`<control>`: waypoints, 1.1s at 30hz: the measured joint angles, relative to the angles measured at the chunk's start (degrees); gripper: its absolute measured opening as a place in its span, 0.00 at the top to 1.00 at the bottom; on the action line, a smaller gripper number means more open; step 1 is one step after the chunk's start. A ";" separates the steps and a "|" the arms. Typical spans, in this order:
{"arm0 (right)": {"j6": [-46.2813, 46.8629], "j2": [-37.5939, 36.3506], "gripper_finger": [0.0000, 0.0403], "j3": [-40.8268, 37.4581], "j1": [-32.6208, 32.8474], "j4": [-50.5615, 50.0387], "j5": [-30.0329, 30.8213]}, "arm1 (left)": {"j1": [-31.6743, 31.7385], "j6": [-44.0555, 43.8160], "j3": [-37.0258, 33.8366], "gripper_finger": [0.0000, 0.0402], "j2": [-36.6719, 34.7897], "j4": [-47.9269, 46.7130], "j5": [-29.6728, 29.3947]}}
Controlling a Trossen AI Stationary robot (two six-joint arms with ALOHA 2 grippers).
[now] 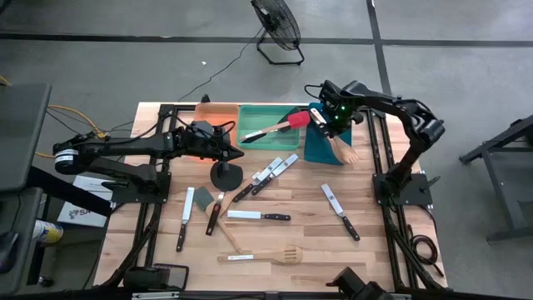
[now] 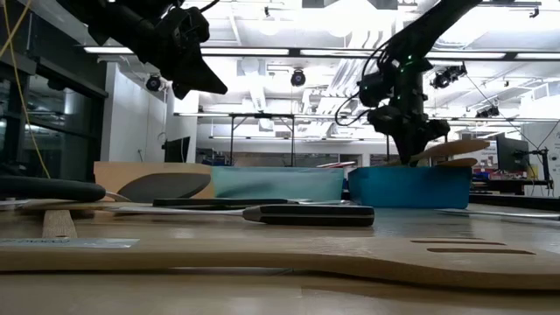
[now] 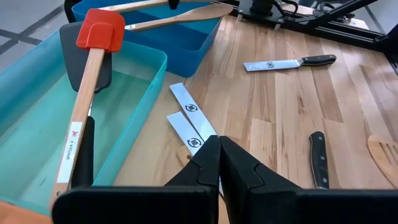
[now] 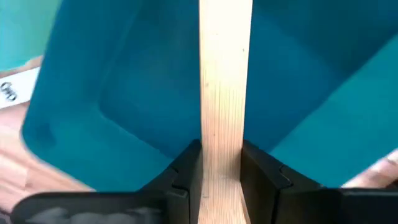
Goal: Pick & Place Kitchen Items
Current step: Put the brown serving spoon into the blue bin, then put the black knife into the orange bin
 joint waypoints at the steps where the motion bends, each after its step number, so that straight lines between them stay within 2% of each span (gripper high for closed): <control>1: -0.21 0.58 0.80 0.00 -0.26 0.52 0.05 | 0.00 -0.12 0.00 1.00 0.00 0.00 0.02; 6: -0.63 2.21 0.80 0.00 -0.94 2.83 0.18 | 0.00 -0.30 0.00 1.00 0.00 0.00 0.02; 12: -1.94 2.51 0.76 0.00 -1.01 3.55 3.25 | 0.01 -0.68 0.00 1.00 0.00 -0.07 0.06; 21: -3.64 2.41 0.74 0.00 -0.77 3.82 3.31 | 0.00 -0.67 0.00 1.00 0.00 -0.12 0.07; 28: -2.88 -2.15 0.74 0.00 -0.05 1.72 3.28 | 0.02 0.09 0.00 1.00 0.00 -1.53 0.09; 33: -0.51 -7.20 0.74 0.00 3.43 -2.76 4.86 | 0.00 0.38 0.00 1.00 0.00 -2.01 0.09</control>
